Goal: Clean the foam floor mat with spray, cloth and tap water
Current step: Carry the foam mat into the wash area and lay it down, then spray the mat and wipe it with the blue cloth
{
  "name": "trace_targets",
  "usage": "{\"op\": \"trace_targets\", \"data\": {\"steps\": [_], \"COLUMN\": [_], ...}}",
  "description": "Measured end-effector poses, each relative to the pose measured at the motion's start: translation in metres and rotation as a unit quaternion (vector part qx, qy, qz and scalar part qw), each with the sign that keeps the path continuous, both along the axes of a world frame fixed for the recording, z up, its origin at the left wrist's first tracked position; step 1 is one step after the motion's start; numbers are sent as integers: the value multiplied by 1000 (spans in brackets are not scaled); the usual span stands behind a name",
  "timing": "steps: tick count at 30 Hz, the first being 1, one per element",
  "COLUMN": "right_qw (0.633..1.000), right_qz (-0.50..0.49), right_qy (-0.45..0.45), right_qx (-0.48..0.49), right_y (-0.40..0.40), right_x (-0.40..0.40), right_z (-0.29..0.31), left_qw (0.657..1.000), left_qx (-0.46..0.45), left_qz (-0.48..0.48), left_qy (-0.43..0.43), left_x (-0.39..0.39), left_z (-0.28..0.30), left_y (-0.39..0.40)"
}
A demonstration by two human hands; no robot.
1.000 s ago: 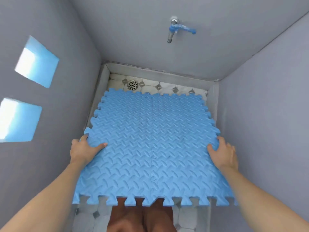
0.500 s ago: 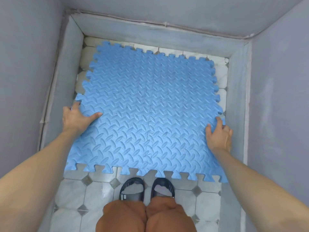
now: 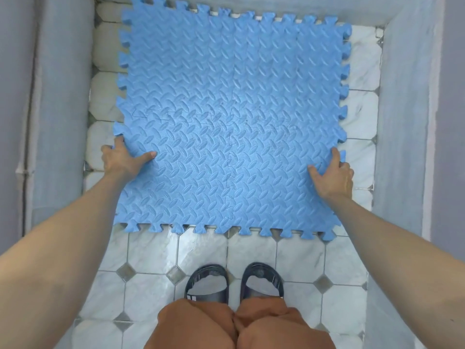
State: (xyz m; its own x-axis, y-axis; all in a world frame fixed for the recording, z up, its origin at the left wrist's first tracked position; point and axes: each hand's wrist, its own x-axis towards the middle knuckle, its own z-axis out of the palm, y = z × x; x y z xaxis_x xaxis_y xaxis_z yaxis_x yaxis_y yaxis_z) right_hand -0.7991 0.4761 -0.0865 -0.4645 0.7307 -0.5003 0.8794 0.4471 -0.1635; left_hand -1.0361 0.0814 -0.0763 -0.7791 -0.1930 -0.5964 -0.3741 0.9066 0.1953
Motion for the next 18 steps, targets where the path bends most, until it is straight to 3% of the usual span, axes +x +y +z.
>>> {"op": "trace_targets", "data": {"steps": [4,8,13,18], "right_qw": [1000,999,992,975], "right_qz": [-1,19,100,137], "right_qy": [3,-26,73,171], "right_qx": [7,7,24,42], "right_y": [-2,-11,-34,-43], "right_x": [0,-9,-32,-68], "right_z": [1,42,163,336], "left_qw": [999,990,949,924], "left_qx": [-2,-3,85,140], "left_qz": [-39,-138,-263,-255], "left_qy": [-10,1,153,249], "left_x": [0,14,21,1], "left_z": [-6,34,158,337], "left_y": [-1,9,42,76]}}
